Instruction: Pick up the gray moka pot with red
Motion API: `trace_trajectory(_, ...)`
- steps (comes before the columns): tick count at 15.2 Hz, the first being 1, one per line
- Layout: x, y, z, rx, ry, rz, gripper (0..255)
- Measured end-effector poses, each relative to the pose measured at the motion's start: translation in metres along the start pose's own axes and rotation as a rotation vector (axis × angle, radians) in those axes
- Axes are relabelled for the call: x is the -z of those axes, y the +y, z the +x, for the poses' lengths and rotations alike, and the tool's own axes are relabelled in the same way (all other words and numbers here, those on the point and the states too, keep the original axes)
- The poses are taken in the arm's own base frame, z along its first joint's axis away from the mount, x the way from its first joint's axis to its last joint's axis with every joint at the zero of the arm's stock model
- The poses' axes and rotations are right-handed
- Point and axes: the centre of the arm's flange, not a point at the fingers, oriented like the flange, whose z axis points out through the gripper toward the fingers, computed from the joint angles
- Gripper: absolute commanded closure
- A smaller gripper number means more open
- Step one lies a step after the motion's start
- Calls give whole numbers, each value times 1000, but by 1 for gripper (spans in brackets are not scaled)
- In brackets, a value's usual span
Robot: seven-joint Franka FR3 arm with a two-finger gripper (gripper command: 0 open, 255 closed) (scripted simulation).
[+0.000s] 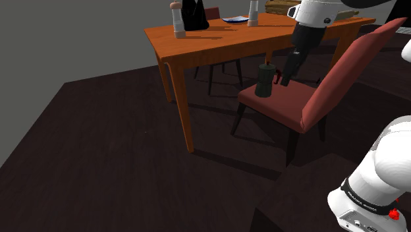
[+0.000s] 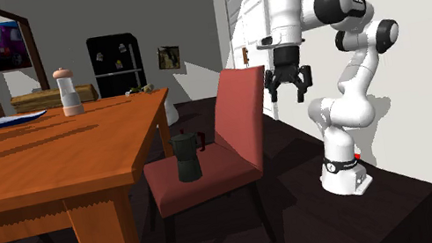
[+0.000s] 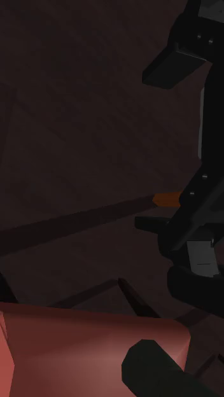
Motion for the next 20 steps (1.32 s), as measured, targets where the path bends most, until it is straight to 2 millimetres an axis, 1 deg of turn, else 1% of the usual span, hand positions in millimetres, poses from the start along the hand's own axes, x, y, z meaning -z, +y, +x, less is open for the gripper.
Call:
trace_trajectory(1,0,0,0,0,0,0,0)
trace_trajectory(3,-5,12,7,-7,8,-5,0)
trace_trajectory(7,-21,50,20,-29,33,-21,0)
trace_trajectory(8,-23,60,23,-35,40,-25,0)
trace_trajectory(9,-30,73,28,-41,46,-29,0)
trace_trajectory(10,-35,83,29,-46,53,-34,0)
trace_trajectory(11,-37,97,33,-52,61,-38,0)
trace_trajectory(14,-52,132,46,-69,81,-52,0)
trace_trajectory(16,-55,152,54,-81,96,-60,0)
trace_trajectory(20,-69,194,65,-103,123,-77,0)
